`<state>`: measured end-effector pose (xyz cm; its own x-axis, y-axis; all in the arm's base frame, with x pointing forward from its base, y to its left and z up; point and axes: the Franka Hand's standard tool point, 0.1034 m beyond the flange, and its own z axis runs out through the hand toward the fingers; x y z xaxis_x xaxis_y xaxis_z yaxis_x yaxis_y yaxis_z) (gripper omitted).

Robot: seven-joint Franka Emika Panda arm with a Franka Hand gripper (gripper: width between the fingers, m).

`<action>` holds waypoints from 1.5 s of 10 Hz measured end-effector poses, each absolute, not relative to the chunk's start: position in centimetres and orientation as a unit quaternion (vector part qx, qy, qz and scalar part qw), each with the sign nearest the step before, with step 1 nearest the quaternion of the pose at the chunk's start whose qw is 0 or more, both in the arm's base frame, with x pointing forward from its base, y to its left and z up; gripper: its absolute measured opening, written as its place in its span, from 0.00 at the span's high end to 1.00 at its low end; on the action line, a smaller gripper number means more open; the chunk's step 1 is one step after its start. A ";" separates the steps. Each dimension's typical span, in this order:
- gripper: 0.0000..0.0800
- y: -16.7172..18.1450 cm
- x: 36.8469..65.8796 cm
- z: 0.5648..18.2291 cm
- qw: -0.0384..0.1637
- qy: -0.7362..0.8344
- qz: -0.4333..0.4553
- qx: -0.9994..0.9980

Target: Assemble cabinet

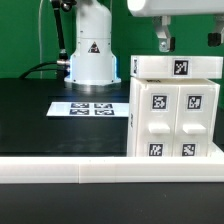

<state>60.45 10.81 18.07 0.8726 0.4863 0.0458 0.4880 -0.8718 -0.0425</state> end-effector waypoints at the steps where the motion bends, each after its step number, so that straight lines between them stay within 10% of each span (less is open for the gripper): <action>1: 0.00 11.0 60.4 18.0 0.022 -0.323 -0.018 -0.946; 15: 0.00 8.7 60.0 16.1 0.010 -0.652 -0.004 -0.758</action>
Offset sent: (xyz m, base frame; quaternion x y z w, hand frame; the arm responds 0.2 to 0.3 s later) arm 0.0013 0.0000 -0.0075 0.0175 -0.0180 -0.2240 0.9743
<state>59.95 8.69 16.06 0.1506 0.9884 0.0187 0.9886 -0.1504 -0.0094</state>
